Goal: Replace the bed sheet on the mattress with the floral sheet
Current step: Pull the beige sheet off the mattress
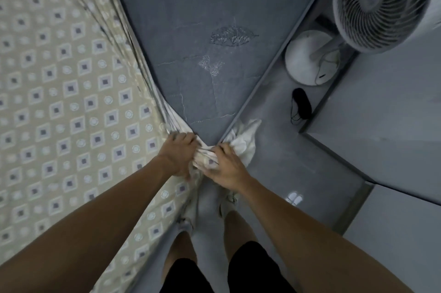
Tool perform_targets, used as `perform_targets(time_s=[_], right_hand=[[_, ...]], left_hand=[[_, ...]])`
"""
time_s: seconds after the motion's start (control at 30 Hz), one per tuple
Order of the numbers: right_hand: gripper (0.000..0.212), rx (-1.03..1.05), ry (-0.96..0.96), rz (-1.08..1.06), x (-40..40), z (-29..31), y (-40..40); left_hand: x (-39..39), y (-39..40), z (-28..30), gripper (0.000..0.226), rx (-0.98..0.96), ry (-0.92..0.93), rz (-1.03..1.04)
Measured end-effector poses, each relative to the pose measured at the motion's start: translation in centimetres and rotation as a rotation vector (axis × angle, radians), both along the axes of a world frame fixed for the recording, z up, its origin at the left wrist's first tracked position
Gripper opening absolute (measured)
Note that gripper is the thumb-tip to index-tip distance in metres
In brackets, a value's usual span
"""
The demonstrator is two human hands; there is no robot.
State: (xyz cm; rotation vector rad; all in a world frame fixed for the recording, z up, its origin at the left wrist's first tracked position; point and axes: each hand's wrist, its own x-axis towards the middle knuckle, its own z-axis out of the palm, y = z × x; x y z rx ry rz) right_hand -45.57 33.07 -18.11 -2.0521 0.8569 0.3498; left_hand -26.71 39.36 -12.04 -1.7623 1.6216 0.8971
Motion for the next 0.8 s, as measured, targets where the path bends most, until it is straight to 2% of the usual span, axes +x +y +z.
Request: perform_targets(time_s=[0.1,0.17,0.37,0.47,0.6,0.67,0.73,0.8], right_hand=[[0.061,-0.011,-0.014,-0.132,-0.3,-1.6,1.6],[0.058,-0.014,0.012,-0.17,-0.6,-2.9,2.6],[0.036,-0.008,0.049,-0.276,0.2,-2.2,5.7],[0.034,-0.009,0.058,-0.127,1.4,-0.1,8.3],[0.041,-0.046,0.048,-0.015,1.8,2.4,13.4],[0.051,-0.125,0.051,-0.082,1.4,2.5,14.1],[0.068,-0.112,0.09,-0.176,0.9,1.6,13.4],[0.064,-0.165,0.1,-0.13,0.8,0.0,12.5]], left_hand=[[-1.5,2.6,-2.9,0.11,-0.229,-0.001,0.126],[-2.0,2.9,-3.9,0.107,-0.301,0.002,0.143],[-1.1,4.6,-2.3,0.098,-0.215,-0.02,-0.01],[0.4,7.7,0.2,0.09,-0.146,0.009,-0.039],[1.3,11.2,2.5,0.079,-0.167,0.061,-0.051],[1.2,11.4,2.2,0.081,-0.177,0.08,-0.046],[1.2,11.2,1.1,0.084,-0.153,0.08,-0.046],[1.1,11.6,-1.0,0.088,-0.138,0.072,-0.003]])
